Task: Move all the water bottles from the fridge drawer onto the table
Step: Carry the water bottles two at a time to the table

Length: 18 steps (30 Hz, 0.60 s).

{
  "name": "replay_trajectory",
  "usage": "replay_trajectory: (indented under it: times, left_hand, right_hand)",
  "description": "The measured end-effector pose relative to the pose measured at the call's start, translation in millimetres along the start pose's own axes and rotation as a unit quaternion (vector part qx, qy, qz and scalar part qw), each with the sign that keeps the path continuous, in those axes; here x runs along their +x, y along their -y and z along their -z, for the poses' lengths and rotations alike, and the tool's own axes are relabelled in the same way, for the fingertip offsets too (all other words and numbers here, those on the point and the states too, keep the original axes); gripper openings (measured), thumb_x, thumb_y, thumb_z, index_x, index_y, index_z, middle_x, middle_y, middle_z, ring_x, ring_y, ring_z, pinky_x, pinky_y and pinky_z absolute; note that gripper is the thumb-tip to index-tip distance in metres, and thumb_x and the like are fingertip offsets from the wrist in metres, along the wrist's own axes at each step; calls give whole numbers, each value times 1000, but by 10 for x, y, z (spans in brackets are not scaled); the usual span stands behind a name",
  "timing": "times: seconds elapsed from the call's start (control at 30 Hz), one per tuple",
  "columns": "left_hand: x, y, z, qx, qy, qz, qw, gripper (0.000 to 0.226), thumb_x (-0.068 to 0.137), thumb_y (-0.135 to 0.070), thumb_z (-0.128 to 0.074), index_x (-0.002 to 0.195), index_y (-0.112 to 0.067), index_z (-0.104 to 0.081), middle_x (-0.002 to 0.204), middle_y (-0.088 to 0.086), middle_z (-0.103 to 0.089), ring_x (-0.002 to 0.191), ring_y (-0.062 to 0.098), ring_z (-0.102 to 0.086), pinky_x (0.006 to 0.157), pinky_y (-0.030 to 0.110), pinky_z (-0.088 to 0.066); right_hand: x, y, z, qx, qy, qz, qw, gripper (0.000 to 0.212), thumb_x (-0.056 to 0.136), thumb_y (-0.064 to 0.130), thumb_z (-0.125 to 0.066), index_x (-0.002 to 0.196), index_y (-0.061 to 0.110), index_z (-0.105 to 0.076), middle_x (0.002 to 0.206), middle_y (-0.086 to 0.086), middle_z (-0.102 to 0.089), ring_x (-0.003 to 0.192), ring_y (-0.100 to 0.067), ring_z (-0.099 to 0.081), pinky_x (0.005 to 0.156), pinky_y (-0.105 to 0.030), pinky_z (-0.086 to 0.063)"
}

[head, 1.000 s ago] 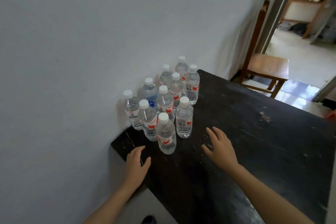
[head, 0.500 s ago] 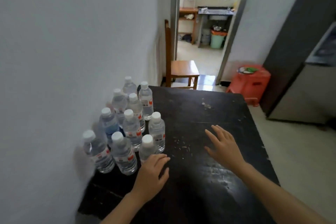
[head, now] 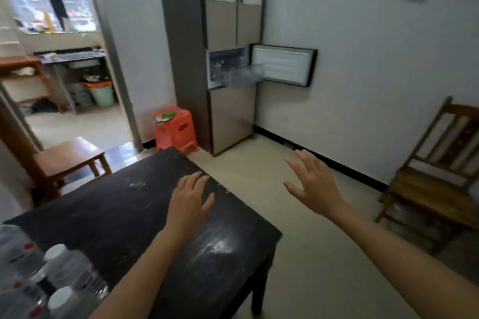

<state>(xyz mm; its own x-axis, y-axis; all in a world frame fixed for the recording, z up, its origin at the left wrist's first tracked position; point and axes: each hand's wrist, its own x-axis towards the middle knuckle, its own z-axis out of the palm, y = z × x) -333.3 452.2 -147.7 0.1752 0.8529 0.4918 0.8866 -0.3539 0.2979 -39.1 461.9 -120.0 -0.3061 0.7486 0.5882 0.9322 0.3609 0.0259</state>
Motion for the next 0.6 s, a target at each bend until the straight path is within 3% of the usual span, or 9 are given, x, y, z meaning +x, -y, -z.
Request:
replay_trajectory:
  times: [0.17,0.3,0.4,0.5,0.6]
  left_hand:
    - [316,-644,-273,-21,23,-77,997,53,77,-39,-39,106,-2,-63,109,18,-63,98,40,-60,76,47,-50]
    - [322,-1229,-556,-51,48,-117,991,56,78,-41,-38,110,-2,-61,115,20,-61,105,42,-55,83,51,-48]
    - [325,-1661,-712,-49,52,-133,989,54,78,-41,-39,107,-2,-62,111,21,-62,100,41,-57,79,51,-50]
    - [325,-2249,-878,-54,59,-138,987,54,79,-41,-40,108,-1,-62,110,22,-63,99,42,-59,79,51,-50]
    - [295,-2925,-1074,-81,56,-132,986,48,81,-36,-54,112,0,-60,116,24,-60,105,44,-55,86,52,-46]
  right_hand:
    - [-527,-594,461,-68,10,-65,996,51,80,46,-43,117,12,-50,119,-20,-58,116,-30,-43,86,-49,-48]
    - [-1149,-1111,843,-127,48,-114,984,52,81,46,-41,116,11,-57,119,-18,-59,113,-33,-53,86,-48,-49]
    - [-1557,-1483,1115,-145,70,-132,978,56,80,48,-40,118,12,-59,122,-17,-58,119,-29,-44,89,-48,-47]
    - [-1968,-1853,1427,-169,77,-153,971,57,80,48,-39,116,12,-62,119,-16,-61,114,-32,-56,88,-45,-48]
    - [-2370,-2244,1689,-164,79,-181,966,57,79,48,-40,117,10,-61,118,-16,-61,112,-34,-58,87,-45,-48]
